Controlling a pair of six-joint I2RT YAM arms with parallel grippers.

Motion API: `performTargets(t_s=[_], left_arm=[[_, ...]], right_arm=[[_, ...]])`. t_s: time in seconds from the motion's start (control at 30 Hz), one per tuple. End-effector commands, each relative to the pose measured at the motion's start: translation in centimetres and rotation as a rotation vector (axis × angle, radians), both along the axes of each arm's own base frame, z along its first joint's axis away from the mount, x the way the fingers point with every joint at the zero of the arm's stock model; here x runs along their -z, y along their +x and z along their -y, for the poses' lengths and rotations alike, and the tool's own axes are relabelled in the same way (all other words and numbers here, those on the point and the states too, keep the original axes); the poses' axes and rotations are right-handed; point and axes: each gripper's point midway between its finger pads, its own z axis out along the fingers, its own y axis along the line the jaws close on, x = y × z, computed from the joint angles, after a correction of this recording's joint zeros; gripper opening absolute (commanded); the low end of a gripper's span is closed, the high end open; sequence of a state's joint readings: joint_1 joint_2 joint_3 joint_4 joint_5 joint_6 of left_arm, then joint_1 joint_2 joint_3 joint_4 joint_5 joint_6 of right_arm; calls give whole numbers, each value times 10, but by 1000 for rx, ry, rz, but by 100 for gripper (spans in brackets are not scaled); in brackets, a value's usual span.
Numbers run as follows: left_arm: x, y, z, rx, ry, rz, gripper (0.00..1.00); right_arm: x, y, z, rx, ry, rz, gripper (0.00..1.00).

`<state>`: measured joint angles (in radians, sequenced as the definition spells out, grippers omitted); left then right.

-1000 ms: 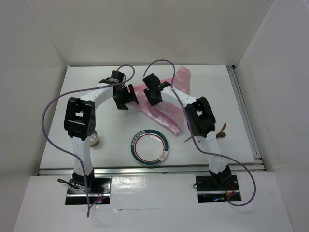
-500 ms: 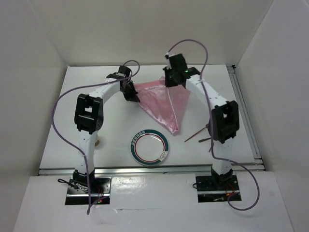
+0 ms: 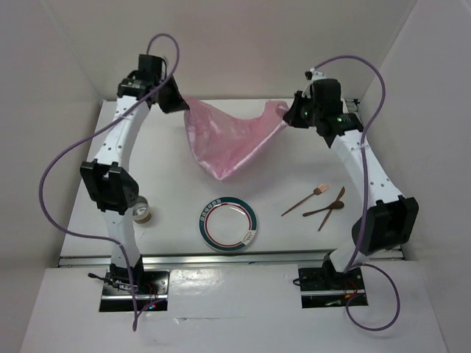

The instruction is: Set the dinner table for one person

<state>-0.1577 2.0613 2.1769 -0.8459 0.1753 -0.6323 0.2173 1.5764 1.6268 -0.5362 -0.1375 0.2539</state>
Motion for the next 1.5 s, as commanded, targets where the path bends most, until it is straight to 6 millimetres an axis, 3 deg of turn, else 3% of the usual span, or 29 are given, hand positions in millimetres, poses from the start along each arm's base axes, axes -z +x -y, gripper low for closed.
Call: performTargets(t_s=[0.0, 0.03, 0.07, 0.1, 0.13, 0.17, 0.23, 0.3, 0.37, 0.4, 0.43, 0.5, 0.6, 0.63, 0.67, 0.7, 0.73, 0.8, 0.83, 0.87, 0.93, 0.97, 1.07, 1.17, 1.3, 1.37, 1.47], left_arm=[[-57, -4, -21, -4, 56, 122, 0], [-35, 9, -23, -12, 61, 85, 0], [-40, 17, -20, -4, 51, 101, 0], [-31, 26, -26, -17, 36, 83, 9], [-21, 35, -28, -18, 29, 71, 30], [-2, 46, -29, -16, 5, 41, 71], [7, 47, -35, -23, -20, 9, 89], [20, 38, -41, -33, 11, -28, 99], [16, 30, -46, -26, 48, -15, 99], [24, 21, -49, -28, 66, -42, 99], [10, 15, -56, -39, 102, -13, 100], [11, 0, -62, -45, 133, -36, 97], [25, -39, -69, -46, 163, -114, 81], [50, -58, -76, -71, 188, -189, 73], [54, -66, -77, -88, 188, -194, 63], [41, -79, -78, -99, 177, -160, 48], [63, -98, -79, -107, 175, -218, 47], [69, -112, -81, -129, 173, -225, 47], [70, -120, -81, -128, 173, -231, 56], [90, -135, -78, -123, 155, -302, 67], [104, -148, -72, -120, 119, -349, 76], [121, -161, -66, -108, 112, -400, 79], [140, -176, -51, -99, 68, -432, 74], [158, -185, -54, -154, 90, -469, 73], [178, -198, -57, -172, 116, -512, 86], [187, -193, -54, -175, 103, -514, 93], [208, -195, -49, -167, 106, -571, 92]], right_arm=[[9, -30, -7, -29, 86, 3, 0], [11, -41, -7, -30, 107, 7, 0], [51, -51, -10, -25, 114, -60, 0], [68, -57, -9, 9, 148, -98, 0], [85, -63, -8, 24, 162, -129, 0], [118, -75, -9, 43, 166, -188, 0], [143, -85, -7, 95, 204, -264, 0], [170, -98, -8, 123, 202, -338, 0], [182, -102, -8, 143, 212, -377, 0], [189, -104, -7, 151, 212, -399, 0], [193, -108, -10, 144, 207, -410, 0], [199, -107, -10, 146, 203, -421, 0], [192, -100, -12, 143, 208, -406, 0], [187, -97, -13, 141, 212, -394, 0], [191, -97, -13, 143, 209, -403, 0], [185, -93, -14, 141, 214, -390, 0], [179, -88, -15, 137, 220, -370, 0], [173, -86, -17, 127, 229, -359, 0], [173, -86, -17, 127, 229, -359, 0], [172, -83, -18, 127, 230, -358, 0], [169, -82, -18, 127, 230, -358, 0], [165, -80, -19, 125, 233, -348, 0], [168, -83, -18, 123, 220, -363, 0], [165, -83, -17, 116, 216, -350, 0], [163, -86, -13, 125, 218, -349, 0], [167, -87, -9, 131, 210, -354, 0], [167, -86, -5, 140, 212, -353, 0]])
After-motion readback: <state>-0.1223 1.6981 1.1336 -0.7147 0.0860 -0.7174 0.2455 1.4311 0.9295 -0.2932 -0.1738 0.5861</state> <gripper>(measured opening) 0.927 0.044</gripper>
